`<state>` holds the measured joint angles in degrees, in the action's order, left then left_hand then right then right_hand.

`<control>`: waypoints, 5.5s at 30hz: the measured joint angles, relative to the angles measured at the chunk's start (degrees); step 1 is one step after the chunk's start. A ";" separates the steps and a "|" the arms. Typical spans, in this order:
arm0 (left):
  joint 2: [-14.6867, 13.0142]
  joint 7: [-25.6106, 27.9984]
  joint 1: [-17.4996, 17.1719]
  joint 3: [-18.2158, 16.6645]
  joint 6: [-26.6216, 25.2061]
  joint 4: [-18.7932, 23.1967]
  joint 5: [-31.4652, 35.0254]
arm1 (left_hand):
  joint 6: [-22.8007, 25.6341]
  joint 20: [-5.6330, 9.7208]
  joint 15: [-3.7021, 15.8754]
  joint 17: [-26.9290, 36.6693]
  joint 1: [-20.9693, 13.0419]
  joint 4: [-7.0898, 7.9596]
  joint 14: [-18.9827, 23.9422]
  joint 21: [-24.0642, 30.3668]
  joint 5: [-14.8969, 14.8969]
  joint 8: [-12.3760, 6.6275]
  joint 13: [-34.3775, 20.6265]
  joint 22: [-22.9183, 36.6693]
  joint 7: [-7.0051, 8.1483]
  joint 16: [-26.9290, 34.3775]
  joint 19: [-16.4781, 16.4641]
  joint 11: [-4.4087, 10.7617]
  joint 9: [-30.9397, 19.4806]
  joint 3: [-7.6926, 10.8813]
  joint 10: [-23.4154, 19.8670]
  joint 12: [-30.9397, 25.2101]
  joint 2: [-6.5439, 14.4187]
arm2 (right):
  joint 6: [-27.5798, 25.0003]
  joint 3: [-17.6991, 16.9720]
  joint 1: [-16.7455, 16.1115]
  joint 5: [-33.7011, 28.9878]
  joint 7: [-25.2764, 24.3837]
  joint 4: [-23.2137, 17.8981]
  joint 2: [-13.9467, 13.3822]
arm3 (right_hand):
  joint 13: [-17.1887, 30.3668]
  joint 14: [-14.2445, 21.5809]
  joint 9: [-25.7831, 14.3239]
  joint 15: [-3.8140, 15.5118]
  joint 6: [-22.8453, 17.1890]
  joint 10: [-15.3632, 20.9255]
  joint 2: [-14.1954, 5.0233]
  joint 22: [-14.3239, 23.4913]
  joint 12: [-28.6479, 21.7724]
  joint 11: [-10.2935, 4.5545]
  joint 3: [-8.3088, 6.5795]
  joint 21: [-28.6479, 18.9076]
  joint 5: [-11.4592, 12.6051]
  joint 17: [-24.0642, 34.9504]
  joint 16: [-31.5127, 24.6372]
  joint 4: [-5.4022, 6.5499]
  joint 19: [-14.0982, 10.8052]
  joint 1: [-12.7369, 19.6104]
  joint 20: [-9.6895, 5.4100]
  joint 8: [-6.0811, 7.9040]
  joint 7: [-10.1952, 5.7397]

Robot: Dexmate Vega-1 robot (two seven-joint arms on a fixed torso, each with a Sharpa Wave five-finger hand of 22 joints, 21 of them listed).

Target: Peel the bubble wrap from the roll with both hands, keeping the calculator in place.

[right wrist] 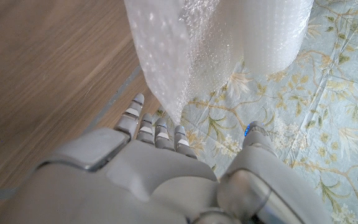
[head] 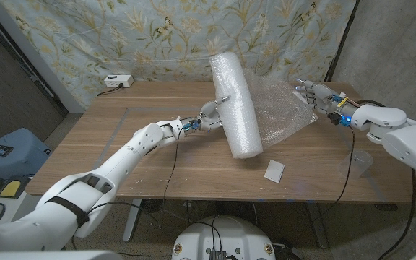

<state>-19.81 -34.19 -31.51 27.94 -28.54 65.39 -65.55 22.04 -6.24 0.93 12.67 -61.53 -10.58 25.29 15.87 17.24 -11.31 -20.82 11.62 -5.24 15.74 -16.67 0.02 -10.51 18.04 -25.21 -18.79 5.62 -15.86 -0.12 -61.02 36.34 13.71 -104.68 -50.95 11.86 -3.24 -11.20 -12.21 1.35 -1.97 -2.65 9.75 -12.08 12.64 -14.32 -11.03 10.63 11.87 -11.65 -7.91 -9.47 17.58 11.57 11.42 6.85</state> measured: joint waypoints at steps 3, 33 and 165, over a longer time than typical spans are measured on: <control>-0.03 -0.44 0.07 0.19 0.28 0.00 0.26 | 0.32 0.00 0.00 0.00 -0.32 -0.17 0.00 0.00 0.00 -0.38 -0.05 0.00 0.29 0.00 0.00 0.01 0.00 0.17 -0.01 -0.11 -0.05 | -0.72 0.37 0.61 0.14 0.84 0.23 -0.29 | 0.00 0.00 0.00 0.00 0.23 0.00 0.00 0.00 0.00 0.00 0.16 0.00 0.00 0.00 0.00 -0.16 0.00 0.00 0.00 0.00 -0.22; -0.17 -4.25 0.56 1.85 2.44 0.61 2.24 | 5.28 -0.11 0.19 0.56 -1.43 0.03 3.50 0.32 -0.31 -1.45 -0.92 -0.01 0.25 2.08 -0.54 -1.45 0.01 -0.03 -3.91 -1.78 -0.98 | -0.32 1.80 2.43 0.71 4.99 3.60 -1.97 | 0.00 -0.01 0.00 0.01 0.31 -0.21 -0.92 -0.01 -0.01 -0.19 0.66 0.00 0.00 -0.01 0.00 -0.14 0.00 0.92 -0.01 0.00 -0.31; 4.23 -20.92 13.13 7.15 3.22 -14.46 6.21 | 5.08 -1.84 -1.44 -0.27 -0.69 -0.16 4.10 1.34 -1.75 -0.38 -1.12 0.26 -0.37 0.45 -0.84 -2.04 -0.36 0.16 -5.29 0.20 -0.25 | -0.30 23.68 29.56 5.58 33.73 31.21 -2.58 | 4.13 19.89 -0.01 4.32 6.26 5.46 -4.89 1.03 -3.06 -0.13 -2.33 -4.83 -0.28 6.39 -8.58 -2.27 -32.05 29.47 -9.11 -0.22 -0.08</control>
<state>-15.58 -55.10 -18.39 35.09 -25.32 50.93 -59.34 27.12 -8.08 -0.52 12.41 -62.22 -10.74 29.39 17.21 15.49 -11.69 -21.94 11.88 -5.62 16.18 -17.51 -2.02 -10.86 18.20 -30.50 -18.60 5.36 -16.17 23.56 -31.46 41.92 47.43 -73.47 -53.53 15.98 16.65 -11.21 -7.89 7.62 3.49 -7.55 10.79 -15.14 12.51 -16.64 -15.86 10.35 18.26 -20.23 -10.18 -41.53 47.05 2.46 11.20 6.77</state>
